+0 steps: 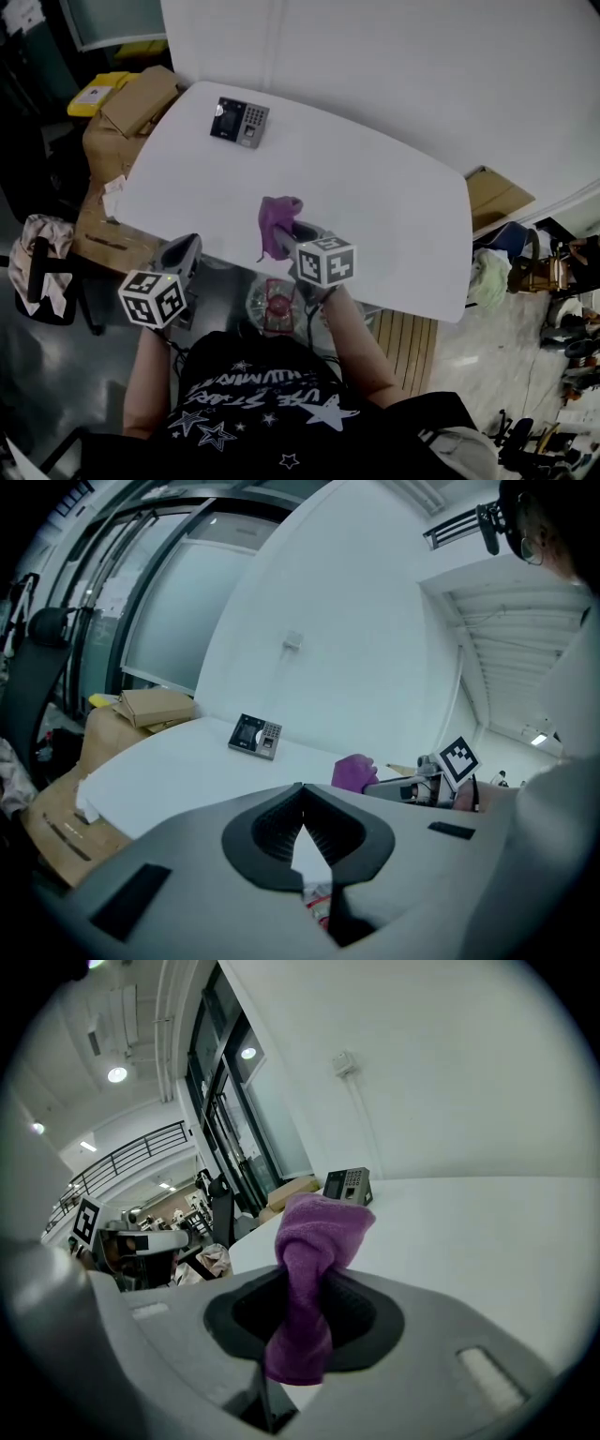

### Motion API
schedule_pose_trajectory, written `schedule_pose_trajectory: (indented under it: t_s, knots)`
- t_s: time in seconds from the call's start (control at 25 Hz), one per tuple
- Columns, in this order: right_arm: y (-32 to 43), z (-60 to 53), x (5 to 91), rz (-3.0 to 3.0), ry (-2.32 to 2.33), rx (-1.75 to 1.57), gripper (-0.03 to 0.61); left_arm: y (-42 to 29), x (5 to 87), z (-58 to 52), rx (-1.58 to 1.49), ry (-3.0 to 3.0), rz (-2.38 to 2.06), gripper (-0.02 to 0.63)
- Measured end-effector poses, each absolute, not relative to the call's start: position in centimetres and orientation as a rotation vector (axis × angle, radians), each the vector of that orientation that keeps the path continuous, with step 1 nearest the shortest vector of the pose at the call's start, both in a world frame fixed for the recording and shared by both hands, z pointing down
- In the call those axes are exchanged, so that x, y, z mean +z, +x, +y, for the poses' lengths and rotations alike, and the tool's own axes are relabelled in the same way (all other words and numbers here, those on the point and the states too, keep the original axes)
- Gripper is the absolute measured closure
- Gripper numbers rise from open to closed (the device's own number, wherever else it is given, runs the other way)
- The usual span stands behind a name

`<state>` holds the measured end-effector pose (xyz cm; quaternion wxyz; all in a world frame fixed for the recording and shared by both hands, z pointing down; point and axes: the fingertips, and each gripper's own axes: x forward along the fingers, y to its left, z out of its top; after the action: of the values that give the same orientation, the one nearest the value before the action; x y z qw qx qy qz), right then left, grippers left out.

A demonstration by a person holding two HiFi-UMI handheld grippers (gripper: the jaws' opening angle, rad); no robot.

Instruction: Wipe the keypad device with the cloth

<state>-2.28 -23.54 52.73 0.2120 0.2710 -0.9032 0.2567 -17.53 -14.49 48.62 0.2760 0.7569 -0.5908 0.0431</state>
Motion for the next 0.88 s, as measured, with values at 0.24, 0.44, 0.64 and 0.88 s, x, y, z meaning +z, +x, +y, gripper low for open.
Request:
schedule_pose_trajectory:
  t_s: [0.24, 0.44, 0.64, 0.88]
  knots:
    - [-3.8, -21.6, 53.1, -2.514, 0.679, 0.693, 0.48, -18.4, 49.7, -12.4, 0.084, 1.982, -1.617, 0.607]
    - [-4.5, -20.0, 53.4, -2.479, 0.66, 0.627, 0.48, -19.0, 50.1, -9.5, 0.062, 1.949, -1.63, 0.607]
    - [-5.0, -17.5, 51.8, -2.503, 0.674, 0.617, 0.48, -19.2, 49.5, -6.1, 0.042, 1.943, -1.645, 0.607]
    - [-4.3, -13.4, 50.5, -2.52, 0.67, 0.6, 0.48, -18.4, 48.3, -2.4, 0.023, 1.969, -1.655, 0.607]
